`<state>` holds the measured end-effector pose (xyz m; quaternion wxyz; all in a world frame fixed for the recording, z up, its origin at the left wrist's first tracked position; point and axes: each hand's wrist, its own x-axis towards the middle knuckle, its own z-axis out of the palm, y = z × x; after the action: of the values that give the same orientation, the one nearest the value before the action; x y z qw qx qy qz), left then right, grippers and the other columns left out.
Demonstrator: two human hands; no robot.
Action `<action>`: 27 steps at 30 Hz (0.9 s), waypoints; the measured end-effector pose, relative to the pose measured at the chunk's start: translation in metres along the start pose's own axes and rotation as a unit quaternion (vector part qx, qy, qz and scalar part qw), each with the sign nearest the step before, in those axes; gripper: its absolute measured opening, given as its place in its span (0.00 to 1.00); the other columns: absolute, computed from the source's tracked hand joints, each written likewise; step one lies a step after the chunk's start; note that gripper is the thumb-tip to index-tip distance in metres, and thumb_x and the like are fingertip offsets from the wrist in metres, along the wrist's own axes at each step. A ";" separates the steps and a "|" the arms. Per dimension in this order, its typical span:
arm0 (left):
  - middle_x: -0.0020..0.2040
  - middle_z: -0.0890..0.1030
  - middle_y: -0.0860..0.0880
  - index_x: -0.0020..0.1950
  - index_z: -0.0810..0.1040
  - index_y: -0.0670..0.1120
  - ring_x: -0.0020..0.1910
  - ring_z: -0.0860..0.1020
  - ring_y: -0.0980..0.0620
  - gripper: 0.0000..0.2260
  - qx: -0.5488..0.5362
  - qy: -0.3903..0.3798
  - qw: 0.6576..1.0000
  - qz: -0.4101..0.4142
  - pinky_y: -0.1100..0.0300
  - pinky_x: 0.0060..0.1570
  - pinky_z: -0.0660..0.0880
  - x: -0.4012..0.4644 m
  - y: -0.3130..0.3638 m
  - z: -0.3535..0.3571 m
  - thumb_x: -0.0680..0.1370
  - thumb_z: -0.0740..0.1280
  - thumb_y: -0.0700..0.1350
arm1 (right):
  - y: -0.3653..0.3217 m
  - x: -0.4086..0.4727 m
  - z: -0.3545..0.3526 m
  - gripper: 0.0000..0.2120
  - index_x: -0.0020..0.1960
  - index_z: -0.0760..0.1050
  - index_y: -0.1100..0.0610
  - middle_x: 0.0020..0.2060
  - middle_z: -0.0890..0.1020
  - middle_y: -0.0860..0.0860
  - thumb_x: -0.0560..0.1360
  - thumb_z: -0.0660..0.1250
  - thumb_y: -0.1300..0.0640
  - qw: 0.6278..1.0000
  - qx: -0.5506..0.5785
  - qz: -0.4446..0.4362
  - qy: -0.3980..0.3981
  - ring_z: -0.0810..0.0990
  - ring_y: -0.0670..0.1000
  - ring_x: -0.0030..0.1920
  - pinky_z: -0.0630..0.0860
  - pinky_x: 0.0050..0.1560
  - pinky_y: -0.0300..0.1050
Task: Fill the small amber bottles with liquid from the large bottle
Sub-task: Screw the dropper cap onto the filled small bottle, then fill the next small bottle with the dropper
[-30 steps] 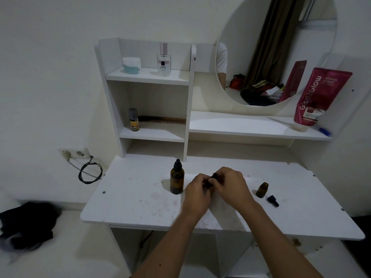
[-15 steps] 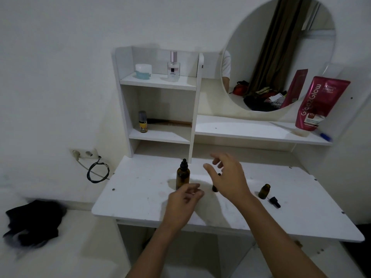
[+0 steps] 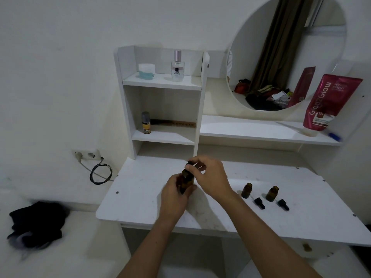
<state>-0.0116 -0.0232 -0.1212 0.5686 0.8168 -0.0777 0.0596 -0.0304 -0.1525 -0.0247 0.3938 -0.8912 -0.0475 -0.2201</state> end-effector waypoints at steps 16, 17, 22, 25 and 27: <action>0.55 0.83 0.57 0.64 0.76 0.51 0.53 0.81 0.57 0.19 0.013 0.001 1.000 -0.001 0.61 0.57 0.79 0.002 -0.005 -0.001 0.76 0.74 0.54 | 0.000 0.008 0.019 0.07 0.40 0.79 0.56 0.36 0.82 0.46 0.77 0.72 0.59 0.998 0.020 0.015 0.053 0.82 0.45 0.40 0.82 0.47 0.48; 0.55 0.83 0.57 0.64 0.76 0.51 0.53 0.81 0.56 0.19 0.015 0.003 1.000 -0.002 0.60 0.58 0.79 0.002 -0.005 -0.001 0.76 0.74 0.54 | 0.000 0.008 0.018 0.07 0.41 0.79 0.55 0.37 0.83 0.45 0.78 0.72 0.57 0.998 0.018 0.026 0.046 0.82 0.45 0.40 0.83 0.48 0.48; 0.56 0.83 0.57 0.65 0.76 0.51 0.55 0.81 0.55 0.20 0.037 0.004 0.999 -0.002 0.60 0.58 0.77 0.000 -0.002 -0.003 0.76 0.74 0.55 | -0.013 0.006 0.006 0.03 0.48 0.81 0.54 0.43 0.85 0.46 0.79 0.71 0.56 0.998 0.033 0.043 0.034 0.83 0.43 0.45 0.82 0.52 0.42; 0.52 0.81 0.59 0.66 0.77 0.52 0.54 0.81 0.54 0.20 0.041 0.003 0.999 -0.004 0.62 0.54 0.74 -0.003 0.005 -0.006 0.76 0.74 0.55 | -0.036 0.011 -0.018 0.02 0.51 0.82 0.53 0.44 0.86 0.44 0.79 0.70 0.58 0.990 0.108 0.023 0.091 0.84 0.41 0.47 0.78 0.52 0.31; 0.55 0.81 0.58 0.68 0.76 0.51 0.56 0.80 0.53 0.23 0.032 0.000 0.999 -0.009 0.60 0.55 0.75 -0.004 0.007 -0.006 0.75 0.75 0.55 | -0.050 0.018 -0.040 0.04 0.52 0.83 0.56 0.45 0.86 0.45 0.80 0.70 0.58 0.984 0.136 0.006 0.118 0.84 0.40 0.48 0.78 0.52 0.31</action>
<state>-0.0171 -0.0197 -0.1130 0.5427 0.8352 -0.0685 0.0570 -0.0416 -0.1488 0.0406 0.5158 -0.7972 -0.0252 -0.3126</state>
